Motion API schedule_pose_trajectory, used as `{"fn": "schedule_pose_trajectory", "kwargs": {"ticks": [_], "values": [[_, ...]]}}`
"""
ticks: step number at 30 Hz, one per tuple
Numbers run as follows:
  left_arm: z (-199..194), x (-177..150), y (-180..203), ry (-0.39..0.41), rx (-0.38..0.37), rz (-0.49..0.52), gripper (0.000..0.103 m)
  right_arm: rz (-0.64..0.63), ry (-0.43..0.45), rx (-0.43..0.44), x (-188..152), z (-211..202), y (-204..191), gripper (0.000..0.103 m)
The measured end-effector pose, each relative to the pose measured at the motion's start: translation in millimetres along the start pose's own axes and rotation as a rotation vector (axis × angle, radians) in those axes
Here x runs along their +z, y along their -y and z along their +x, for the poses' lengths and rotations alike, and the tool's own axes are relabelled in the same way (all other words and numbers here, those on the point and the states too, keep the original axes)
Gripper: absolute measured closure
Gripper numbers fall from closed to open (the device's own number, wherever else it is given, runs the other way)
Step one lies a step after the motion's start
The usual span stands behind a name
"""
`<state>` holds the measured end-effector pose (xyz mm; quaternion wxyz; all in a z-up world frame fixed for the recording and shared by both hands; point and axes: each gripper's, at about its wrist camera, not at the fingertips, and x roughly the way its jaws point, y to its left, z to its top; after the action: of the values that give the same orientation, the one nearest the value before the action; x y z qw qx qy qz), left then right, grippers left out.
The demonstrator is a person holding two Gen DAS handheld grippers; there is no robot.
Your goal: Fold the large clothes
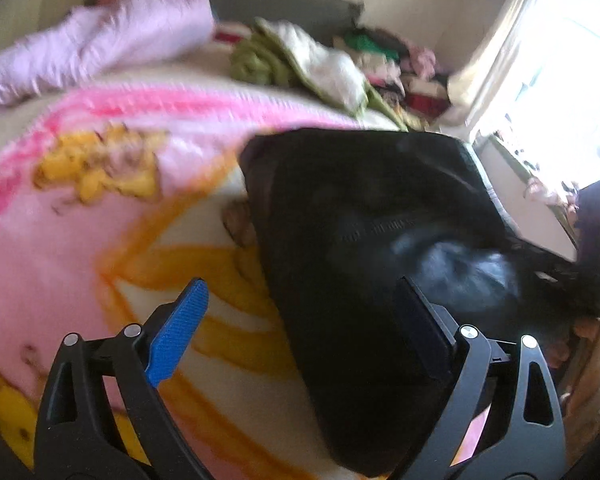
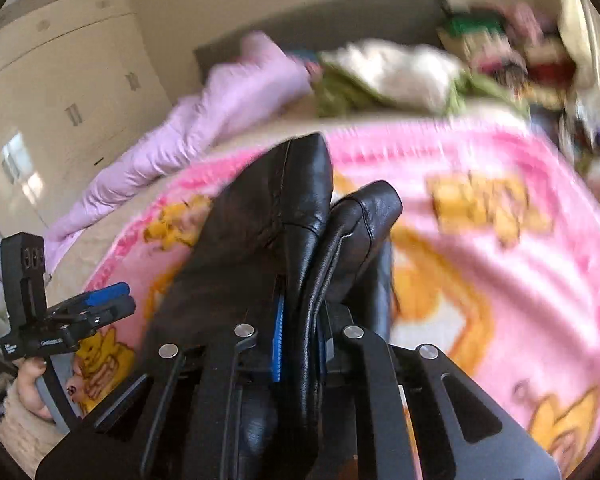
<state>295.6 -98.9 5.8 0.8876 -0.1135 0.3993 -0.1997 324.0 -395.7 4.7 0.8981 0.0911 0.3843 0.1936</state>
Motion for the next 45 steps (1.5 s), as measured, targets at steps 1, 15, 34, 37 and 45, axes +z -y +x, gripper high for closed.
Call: {"fn": "schedule_pose_trajectory", "kwargs": {"ticks": [1, 15, 34, 37, 45], "values": [[8, -4, 2, -0.026, -0.006, 0.004, 0.016, 0.02, -0.023, -0.001, -9, 8, 7, 0.09], [16, -16, 11, -0.064, -0.031, 0.021, 0.01, 0.199, 0.017, 0.025, -58, -28, 33, 0.038], [34, -36, 32, -0.107, 0.013, 0.099, 0.009, 0.098, -0.015, -0.055, -79, -47, 0, 0.049], [34, -36, 36, -0.11, 0.025, 0.118, 0.009, 0.018, 0.078, -0.142, -42, -55, -17, 0.049], [31, -38, 39, -0.099, 0.04, 0.138, 0.009, 0.013, -0.066, -0.255, 12, 25, -8, 0.069]]}}
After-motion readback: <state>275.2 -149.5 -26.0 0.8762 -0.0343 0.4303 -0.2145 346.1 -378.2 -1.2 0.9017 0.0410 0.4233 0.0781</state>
